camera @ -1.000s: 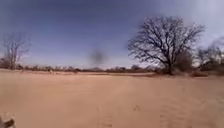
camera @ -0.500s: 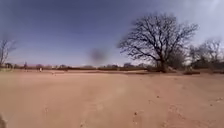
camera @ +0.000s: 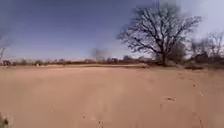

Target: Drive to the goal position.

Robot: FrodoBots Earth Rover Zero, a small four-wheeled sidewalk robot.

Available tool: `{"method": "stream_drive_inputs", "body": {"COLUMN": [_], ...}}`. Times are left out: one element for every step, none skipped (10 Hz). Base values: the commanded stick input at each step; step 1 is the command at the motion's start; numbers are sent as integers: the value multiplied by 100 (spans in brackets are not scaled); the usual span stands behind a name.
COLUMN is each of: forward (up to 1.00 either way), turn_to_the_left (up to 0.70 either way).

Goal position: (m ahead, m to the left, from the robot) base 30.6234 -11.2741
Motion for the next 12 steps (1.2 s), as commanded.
{"method": "stream_drive_inputs", "body": {"forward": [100, 100, 100, 100, 100, 100, 100, 100, 100, 100, 100, 100], "turn_to_the_left": [0, 0, 0, 0, 0, 0, 0, 0, 0, 0, 0, 0]}}
